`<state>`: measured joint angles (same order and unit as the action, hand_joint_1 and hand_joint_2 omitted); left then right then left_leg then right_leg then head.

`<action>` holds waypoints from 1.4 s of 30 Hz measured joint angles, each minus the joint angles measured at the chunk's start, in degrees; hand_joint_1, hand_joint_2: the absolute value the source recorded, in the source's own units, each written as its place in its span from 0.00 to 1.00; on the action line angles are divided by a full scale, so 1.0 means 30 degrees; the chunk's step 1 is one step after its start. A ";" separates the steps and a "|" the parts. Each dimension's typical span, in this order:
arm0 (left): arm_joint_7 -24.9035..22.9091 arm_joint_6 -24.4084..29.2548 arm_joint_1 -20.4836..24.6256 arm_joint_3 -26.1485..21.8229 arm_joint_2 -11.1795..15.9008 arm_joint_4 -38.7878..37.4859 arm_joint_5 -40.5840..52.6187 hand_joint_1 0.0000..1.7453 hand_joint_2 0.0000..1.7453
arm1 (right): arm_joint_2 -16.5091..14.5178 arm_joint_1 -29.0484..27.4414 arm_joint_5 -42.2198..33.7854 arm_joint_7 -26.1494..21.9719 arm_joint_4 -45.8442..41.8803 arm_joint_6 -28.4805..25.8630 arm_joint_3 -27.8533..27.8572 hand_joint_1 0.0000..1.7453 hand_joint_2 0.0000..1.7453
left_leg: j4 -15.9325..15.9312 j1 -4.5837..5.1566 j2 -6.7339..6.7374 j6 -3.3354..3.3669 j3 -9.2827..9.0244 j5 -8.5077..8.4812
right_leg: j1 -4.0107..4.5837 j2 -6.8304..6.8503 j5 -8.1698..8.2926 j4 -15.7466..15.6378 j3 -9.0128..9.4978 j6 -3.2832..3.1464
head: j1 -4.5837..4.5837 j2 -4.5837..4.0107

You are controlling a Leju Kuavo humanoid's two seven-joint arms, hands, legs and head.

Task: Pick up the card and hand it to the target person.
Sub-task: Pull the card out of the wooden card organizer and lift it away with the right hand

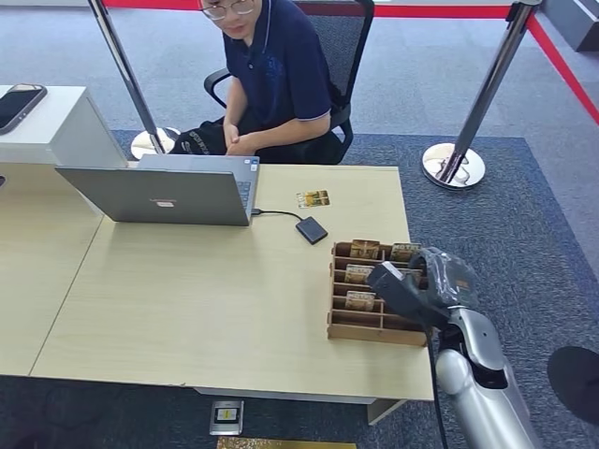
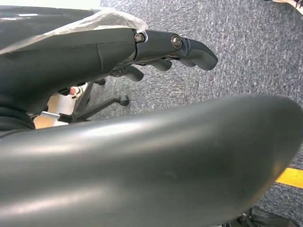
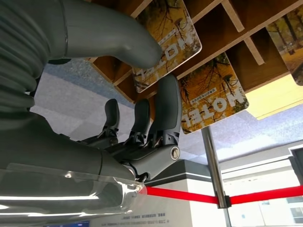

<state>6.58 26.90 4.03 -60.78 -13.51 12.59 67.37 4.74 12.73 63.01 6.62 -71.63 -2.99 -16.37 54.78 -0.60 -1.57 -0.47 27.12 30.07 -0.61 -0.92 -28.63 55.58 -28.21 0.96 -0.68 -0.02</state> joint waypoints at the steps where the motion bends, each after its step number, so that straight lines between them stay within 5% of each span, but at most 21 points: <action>1: 0.0024 -0.0011 0.0000 0.0000 0.0002 0.0000 0.0004 0.00 0.00 | 0.0000 0.0000 0.0000 -0.0009 0.0002 -0.0011 -0.0002 0.64 1.00 | 0.0000 0.0000 0.0000 0.0000 0.0000 0.0000 | 0.0000 0.0000 0.0000 0.0000 0.0000 0.0000 | 0.0000 -0.0002; 42: -0.0197 -0.0038 0.0012 0.0086 0.0027 0.0000 0.0379 0.00 0.00 | -0.0144 0.0130 0.0113 0.0188 0.0825 -0.0791 -0.1290 0.73 1.00 | 0.0001 -0.0004 0.0007 -0.0008 -0.0048 -0.0031 | 0.0005 0.0000 0.0043 -0.0006 0.0032 -0.0020 | 0.0000 -0.0002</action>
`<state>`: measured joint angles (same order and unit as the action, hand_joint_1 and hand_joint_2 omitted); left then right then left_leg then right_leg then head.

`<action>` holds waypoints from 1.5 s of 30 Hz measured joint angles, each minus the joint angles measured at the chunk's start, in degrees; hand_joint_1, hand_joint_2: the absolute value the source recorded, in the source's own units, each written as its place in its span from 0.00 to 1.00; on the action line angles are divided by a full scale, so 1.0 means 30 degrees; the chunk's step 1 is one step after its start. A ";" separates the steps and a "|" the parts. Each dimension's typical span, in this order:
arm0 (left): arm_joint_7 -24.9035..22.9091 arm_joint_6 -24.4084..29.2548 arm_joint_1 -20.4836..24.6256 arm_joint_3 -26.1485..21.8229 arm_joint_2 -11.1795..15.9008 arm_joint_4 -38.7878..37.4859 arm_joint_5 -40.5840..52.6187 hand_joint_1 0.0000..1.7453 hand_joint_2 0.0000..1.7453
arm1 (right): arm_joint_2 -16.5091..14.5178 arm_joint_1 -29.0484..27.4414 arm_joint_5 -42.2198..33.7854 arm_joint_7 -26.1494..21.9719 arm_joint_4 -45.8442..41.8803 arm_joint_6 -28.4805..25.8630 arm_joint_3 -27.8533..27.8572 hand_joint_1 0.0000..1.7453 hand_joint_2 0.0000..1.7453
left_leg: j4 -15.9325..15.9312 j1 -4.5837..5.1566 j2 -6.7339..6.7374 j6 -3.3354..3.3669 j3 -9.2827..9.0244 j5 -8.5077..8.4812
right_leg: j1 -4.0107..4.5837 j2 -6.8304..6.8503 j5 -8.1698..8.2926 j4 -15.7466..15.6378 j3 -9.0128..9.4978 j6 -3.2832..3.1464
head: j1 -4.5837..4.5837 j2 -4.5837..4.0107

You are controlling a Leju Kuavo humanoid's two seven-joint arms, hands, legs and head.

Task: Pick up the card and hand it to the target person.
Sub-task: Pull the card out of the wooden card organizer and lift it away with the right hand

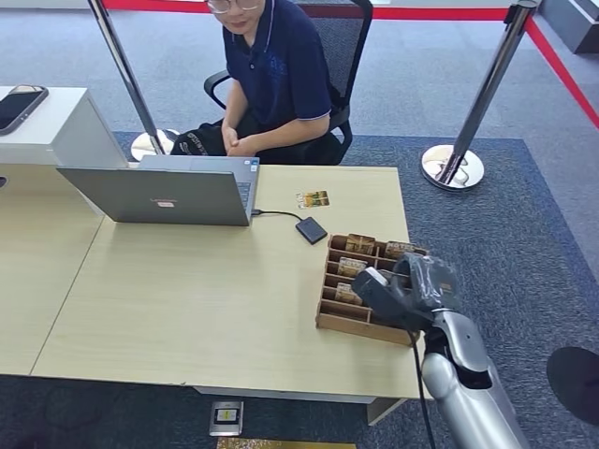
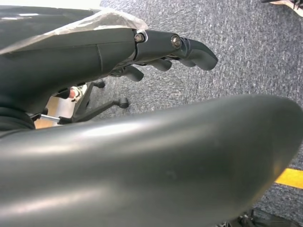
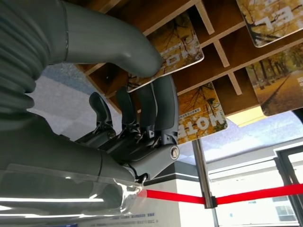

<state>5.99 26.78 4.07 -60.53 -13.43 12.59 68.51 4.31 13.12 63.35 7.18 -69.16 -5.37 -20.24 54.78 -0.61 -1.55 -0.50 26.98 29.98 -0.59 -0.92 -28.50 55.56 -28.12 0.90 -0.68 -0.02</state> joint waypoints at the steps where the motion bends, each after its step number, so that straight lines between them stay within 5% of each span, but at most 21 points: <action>1: -0.0002 -0.0015 0.0000 0.0026 0.0002 0.0000 0.0020 0.00 0.00 | 0.0004 -0.0071 0.0047 0.0042 -0.0099 -0.0011 0.0000 0.73 1.00 | 0.0000 0.0000 0.0000 0.0001 -0.0001 -0.0001 | 0.0000 0.0000 0.0001 0.0000 0.0001 0.0000 | 0.0000 0.0000; 29: 0.0288 -0.0024 -0.0003 0.0147 0.0004 -0.0007 -0.0213 0.00 0.00 | 0.2043 -0.0937 0.0601 -0.0341 -0.5172 -0.0224 -0.0075 0.73 1.00 | 0.0019 0.0002 -0.0003 0.0009 0.0069 -0.0006 | -0.0003 0.0000 0.0018 -0.0001 -0.0037 0.0020 | 0.0000 0.0000; 45: 0.0212 0.0211 0.0066 0.0126 -0.0009 -0.0098 -0.0432 0.00 0.00 | 0.1522 0.2336 0.0916 -0.1437 -0.6518 0.0029 -0.2280 0.72 1.00 | 0.0019 -0.0001 -0.0003 0.0012 0.0072 -0.0019 | 0.0000 0.0000 0.0022 0.0016 -0.0037 0.0021 | 0.0000 0.0000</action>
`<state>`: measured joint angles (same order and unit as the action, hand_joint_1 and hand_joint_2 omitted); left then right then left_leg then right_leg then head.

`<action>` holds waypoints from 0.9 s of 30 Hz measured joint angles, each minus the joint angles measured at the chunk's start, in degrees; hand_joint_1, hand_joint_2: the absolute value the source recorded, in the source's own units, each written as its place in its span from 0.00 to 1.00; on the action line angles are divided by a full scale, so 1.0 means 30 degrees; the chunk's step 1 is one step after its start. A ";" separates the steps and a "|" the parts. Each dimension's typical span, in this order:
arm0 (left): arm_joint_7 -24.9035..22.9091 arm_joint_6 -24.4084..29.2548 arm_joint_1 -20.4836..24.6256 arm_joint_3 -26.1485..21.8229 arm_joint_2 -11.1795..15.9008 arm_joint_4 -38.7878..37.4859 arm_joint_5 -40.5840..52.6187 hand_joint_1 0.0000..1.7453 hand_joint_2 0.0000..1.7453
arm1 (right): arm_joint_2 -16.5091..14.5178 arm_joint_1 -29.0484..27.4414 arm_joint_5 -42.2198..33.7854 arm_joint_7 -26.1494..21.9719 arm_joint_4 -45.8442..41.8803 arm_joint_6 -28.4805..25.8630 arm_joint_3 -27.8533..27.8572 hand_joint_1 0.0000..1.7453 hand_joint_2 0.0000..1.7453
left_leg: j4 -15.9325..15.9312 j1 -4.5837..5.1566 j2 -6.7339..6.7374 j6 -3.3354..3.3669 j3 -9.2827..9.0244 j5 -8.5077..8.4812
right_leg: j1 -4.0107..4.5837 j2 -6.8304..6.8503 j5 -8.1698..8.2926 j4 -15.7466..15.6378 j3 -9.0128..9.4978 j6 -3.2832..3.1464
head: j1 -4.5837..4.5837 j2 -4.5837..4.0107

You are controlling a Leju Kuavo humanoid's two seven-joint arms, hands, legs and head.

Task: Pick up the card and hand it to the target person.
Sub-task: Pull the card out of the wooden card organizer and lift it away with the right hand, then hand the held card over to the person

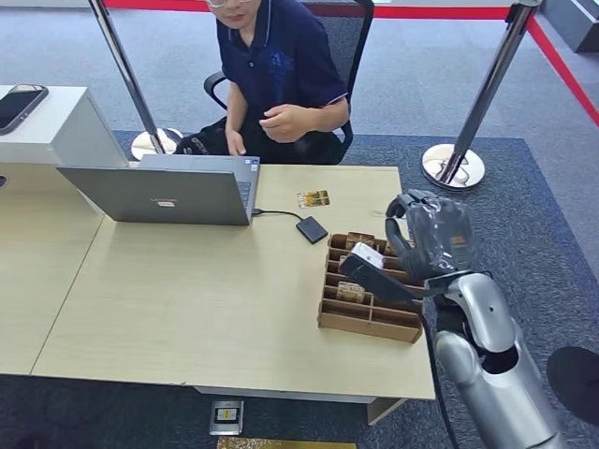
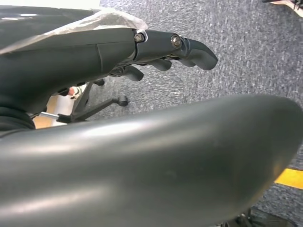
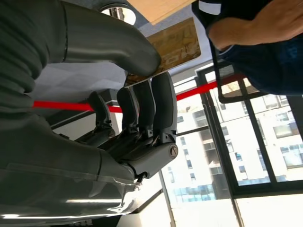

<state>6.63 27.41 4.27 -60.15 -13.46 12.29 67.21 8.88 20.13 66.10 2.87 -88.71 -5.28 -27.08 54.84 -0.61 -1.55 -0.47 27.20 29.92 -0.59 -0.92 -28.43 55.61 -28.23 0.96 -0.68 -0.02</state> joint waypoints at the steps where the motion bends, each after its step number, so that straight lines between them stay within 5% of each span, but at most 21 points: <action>1: 0.0035 0.0002 0.0011 0.0000 -0.0002 -0.0002 0.0002 0.00 0.00 | -0.0156 0.0357 -0.0016 -0.0020 0.0138 0.0064 -0.0223 0.72 1.00 | 0.0000 0.0000 0.0000 0.0002 0.0001 -0.0003 | 0.0000 0.0000 0.0000 0.0001 0.0001 0.0000 | 0.0000 0.0000; 13: -0.0266 0.0084 0.0171 0.0000 -0.0027 -0.0011 0.0308 0.00 0.00 | -0.2869 0.4258 -0.0181 0.0642 0.4639 0.0428 -0.2430 0.73 1.00 | 0.0000 -0.0001 -0.0002 -0.0002 0.0005 -0.0016 | 0.0001 0.0000 0.0010 0.0009 -0.0003 -0.0005 | 0.0002 0.0000; 27: -0.0738 0.0100 0.0191 0.0000 -0.0031 -0.0016 0.0333 0.00 0.00 | -0.4724 0.5669 0.1895 0.2157 0.9546 -0.0838 -0.3214 0.68 1.00 | 0.0003 -0.0001 -0.0005 -0.0002 0.0012 -0.0016 | 0.0001 0.0000 0.0010 0.0005 -0.0008 -0.0004 | 0.0002 0.0000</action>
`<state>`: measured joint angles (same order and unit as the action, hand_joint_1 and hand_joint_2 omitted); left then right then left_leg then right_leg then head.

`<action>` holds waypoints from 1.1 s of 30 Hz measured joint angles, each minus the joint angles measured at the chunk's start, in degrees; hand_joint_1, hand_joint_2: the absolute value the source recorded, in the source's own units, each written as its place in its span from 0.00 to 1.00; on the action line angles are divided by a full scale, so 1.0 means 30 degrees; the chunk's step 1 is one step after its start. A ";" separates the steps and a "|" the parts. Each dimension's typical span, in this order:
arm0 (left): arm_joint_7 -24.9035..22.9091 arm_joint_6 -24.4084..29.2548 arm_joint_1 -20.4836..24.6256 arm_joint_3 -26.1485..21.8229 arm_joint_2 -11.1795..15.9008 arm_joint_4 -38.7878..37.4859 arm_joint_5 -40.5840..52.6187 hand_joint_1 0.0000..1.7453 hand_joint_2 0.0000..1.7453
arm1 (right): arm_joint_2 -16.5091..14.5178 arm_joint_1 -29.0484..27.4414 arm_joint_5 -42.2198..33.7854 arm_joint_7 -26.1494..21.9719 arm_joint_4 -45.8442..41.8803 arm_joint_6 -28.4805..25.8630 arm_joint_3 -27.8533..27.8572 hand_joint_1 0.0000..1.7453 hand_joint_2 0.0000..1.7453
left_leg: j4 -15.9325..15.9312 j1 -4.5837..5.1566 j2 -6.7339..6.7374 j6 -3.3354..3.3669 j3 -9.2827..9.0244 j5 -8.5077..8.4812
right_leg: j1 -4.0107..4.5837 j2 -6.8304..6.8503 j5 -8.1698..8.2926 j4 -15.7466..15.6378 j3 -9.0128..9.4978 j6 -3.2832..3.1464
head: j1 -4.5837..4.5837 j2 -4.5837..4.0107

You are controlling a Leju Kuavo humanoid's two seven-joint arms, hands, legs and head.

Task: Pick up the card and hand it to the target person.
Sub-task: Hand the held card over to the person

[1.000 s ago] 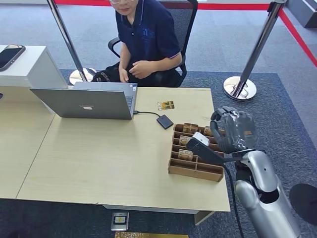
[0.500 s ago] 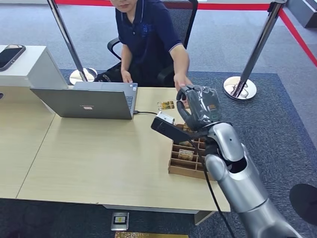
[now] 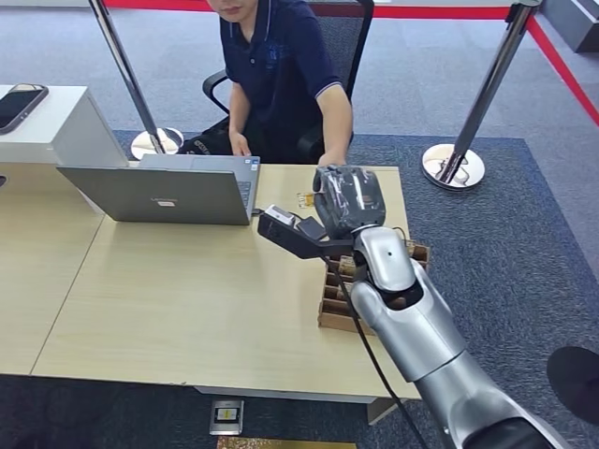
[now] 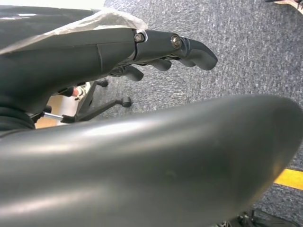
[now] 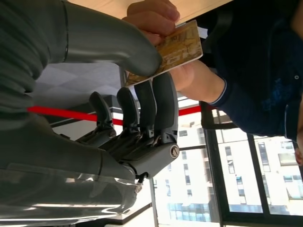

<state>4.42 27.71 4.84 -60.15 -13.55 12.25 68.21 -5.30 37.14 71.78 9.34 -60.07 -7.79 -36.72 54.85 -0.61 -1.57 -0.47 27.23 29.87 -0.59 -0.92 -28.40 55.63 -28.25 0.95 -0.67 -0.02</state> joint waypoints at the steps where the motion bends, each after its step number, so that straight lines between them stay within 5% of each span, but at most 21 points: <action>1: 0.0005 0.0000 -0.0004 0.0000 0.0000 -0.0004 0.0002 0.00 0.00 | -0.0020 0.0031 0.0111 0.0069 0.0218 -0.0055 -0.0009 0.50 1.00 | 0.0000 0.0000 0.0000 0.0000 0.0000 0.0000 | 0.0000 0.0000 0.0000 0.0000 0.0000 0.0000 | 0.0000 0.0002; 4: 0.0077 0.0000 -0.0003 0.0000 0.0000 -0.0011 0.0009 0.00 0.00 | -0.0036 0.0105 0.0340 0.0213 0.0701 -0.0115 -0.0024 0.00 1.00 | 0.0001 0.0000 0.0000 0.0000 0.0000 0.0000 | 0.0000 0.0000 0.0001 0.0000 -0.0001 0.0000 | -0.0002 0.0002; 7: 0.0171 -0.0004 0.0000 0.0000 0.0000 -0.0017 0.0024 0.00 0.00 | -0.0042 0.0162 0.0466 0.0244 0.1027 -0.0195 -0.0036 0.00 1.00 | 0.0001 0.0000 0.0000 0.0000 0.0000 0.0000 | 0.0000 0.0000 0.0000 0.0000 -0.0001 0.0000 | -0.0002 0.0000; 11: 0.0208 -0.0004 0.0002 0.0000 0.0000 -0.0017 0.0058 0.00 0.00 | -0.0074 0.0187 0.0594 0.0255 0.1348 -0.0390 -0.0046 0.00 0.00 | 0.0001 0.0000 0.0000 0.0000 -0.0001 0.0000 | 0.0000 0.0000 0.0001 0.0000 -0.0002 0.0000 | -0.0002 0.0000; 23: -0.0191 0.0016 -0.0001 -0.0002 0.0000 -0.0017 -0.0057 0.00 0.00 | 0.0447 -0.0732 0.1946 0.1385 0.0080 -0.2137 0.0336 0.00 0.00 | 0.0012 0.0000 -0.0004 0.0001 -0.0003 0.0000 | 0.0000 0.0000 0.0001 -0.0014 -0.0011 0.0001 | 0.0002 0.0000; 33: -0.0523 0.0242 -0.0116 -0.0292 -0.0140 -0.0026 -0.0403 0.00 0.00 | 0.2535 -0.6925 0.4886 0.2733 -0.7173 -0.6327 0.5550 0.00 0.00 | 0.0025 -0.0001 -0.0029 0.0031 0.0027 0.0023 | -0.0002 0.0001 0.0000 -0.0067 -0.0013 0.0018 | -0.0002 0.0000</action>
<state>2.85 28.44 4.49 -61.02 -13.97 12.17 67.00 2.31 16.36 86.44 17.54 -81.59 -26.77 -20.07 54.92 -0.62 -1.66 -0.38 27.31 29.94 -0.60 -0.92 -28.40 55.43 -28.29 1.00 -0.68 -0.02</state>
